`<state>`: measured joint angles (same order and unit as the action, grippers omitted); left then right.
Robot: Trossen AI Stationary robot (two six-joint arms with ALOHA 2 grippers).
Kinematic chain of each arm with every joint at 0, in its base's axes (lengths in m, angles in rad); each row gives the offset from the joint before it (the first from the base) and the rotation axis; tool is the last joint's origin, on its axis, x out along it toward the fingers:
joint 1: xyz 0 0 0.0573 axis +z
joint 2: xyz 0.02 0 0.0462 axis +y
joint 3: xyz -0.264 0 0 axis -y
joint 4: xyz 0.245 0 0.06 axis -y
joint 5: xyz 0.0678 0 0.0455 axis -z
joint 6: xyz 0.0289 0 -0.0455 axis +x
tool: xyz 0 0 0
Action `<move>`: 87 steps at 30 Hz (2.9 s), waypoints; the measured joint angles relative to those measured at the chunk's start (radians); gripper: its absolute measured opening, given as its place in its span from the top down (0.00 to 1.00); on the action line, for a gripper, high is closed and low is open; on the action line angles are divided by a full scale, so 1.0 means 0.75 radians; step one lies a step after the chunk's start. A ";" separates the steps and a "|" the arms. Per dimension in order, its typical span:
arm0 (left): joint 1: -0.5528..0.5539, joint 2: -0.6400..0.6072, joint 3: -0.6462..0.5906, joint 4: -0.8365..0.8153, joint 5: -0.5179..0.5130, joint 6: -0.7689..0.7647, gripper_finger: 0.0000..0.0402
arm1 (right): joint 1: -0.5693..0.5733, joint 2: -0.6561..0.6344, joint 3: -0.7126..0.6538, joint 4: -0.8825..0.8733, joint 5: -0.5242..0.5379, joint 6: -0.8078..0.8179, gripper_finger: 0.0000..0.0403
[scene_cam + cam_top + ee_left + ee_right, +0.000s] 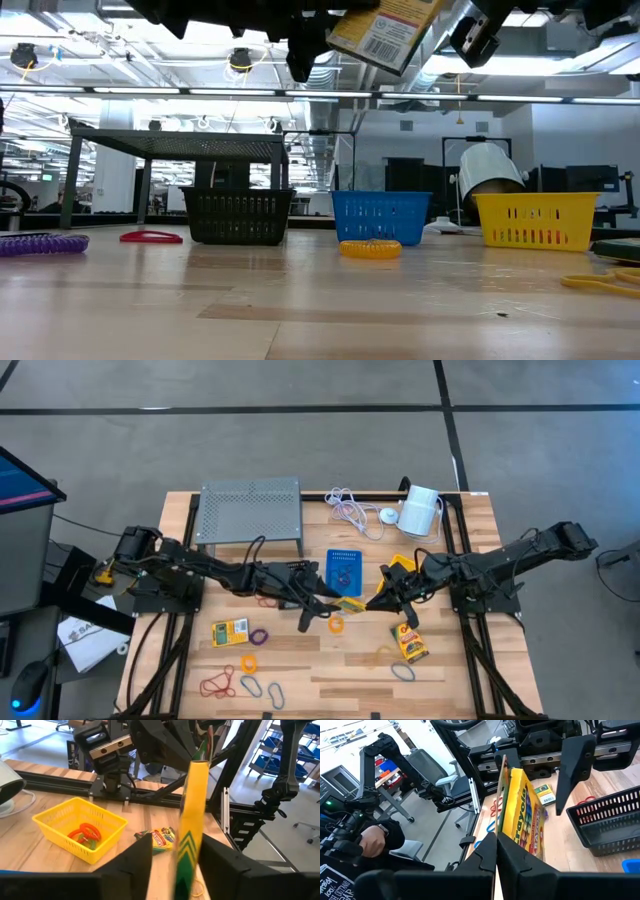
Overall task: Pick & Place Office Desk Supplies
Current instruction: Put the crayon box into the black basket
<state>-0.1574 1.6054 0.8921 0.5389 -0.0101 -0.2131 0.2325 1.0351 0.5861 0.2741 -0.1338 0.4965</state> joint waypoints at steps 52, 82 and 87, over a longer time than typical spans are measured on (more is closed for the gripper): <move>0.004 -0.090 -0.004 -0.247 0.011 -0.001 0.94 | -0.167 -0.246 0.000 -0.209 0.005 -0.001 0.54; 0.021 -0.539 -0.168 -1.185 -0.454 -0.415 0.92 | -0.163 -0.282 0.000 -0.292 0.004 -0.039 0.59; 0.021 -0.539 -0.244 -1.040 -0.456 -0.528 0.92 | -0.163 -0.282 0.000 -0.299 0.004 -0.046 0.59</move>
<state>-0.1413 1.2015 0.7094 -0.2410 -0.3519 -0.6092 0.1105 0.8234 0.5861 0.0502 -0.1307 0.4622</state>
